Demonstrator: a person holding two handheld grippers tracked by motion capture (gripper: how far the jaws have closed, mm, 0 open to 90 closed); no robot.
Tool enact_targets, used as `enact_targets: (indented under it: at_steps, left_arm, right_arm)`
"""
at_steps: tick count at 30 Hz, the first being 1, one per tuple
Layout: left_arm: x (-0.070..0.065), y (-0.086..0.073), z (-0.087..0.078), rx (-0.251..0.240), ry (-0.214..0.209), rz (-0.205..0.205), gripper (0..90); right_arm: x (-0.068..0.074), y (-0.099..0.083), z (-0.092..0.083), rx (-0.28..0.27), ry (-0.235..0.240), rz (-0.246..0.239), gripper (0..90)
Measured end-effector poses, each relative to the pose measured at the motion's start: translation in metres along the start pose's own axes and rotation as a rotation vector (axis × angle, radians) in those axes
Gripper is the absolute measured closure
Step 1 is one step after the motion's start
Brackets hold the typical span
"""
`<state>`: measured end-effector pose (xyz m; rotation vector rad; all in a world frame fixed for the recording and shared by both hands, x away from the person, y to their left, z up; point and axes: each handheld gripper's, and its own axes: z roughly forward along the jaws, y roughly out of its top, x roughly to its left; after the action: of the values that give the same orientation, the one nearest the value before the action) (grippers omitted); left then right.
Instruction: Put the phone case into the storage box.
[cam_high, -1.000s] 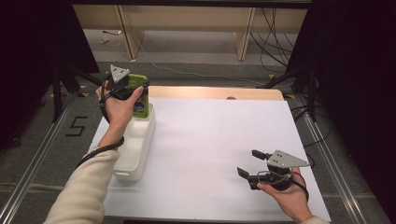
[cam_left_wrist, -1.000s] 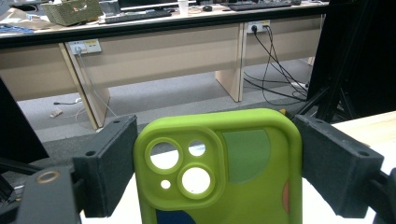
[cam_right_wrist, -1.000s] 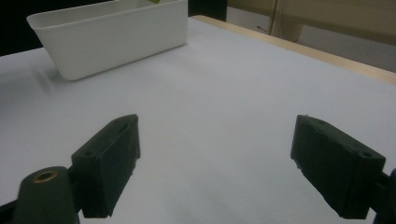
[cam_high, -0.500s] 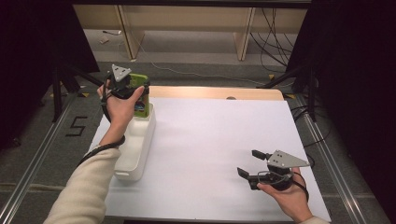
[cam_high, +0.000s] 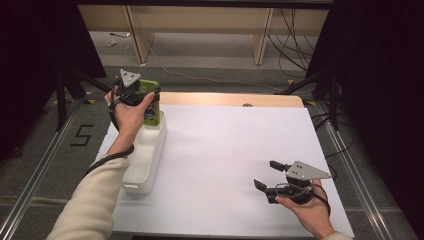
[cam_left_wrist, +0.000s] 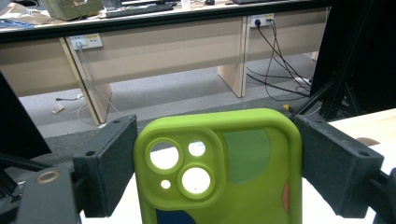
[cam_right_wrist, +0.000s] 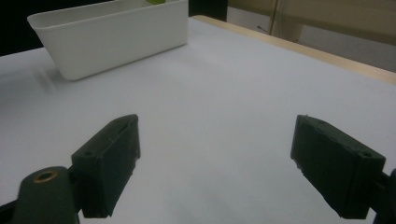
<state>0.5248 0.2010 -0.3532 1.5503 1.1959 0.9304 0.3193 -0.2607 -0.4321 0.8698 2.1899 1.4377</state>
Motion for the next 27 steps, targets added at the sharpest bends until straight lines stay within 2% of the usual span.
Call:
enact_targets:
  at_steps: [27]
  left_arm:
    - [0.0035,-0.0020,0.0095,0.022,0.007,-0.004,15.8]
  right_arm:
    - [-0.0003,0.0000,-0.0002,0.003,-0.001,0.001,16.6]
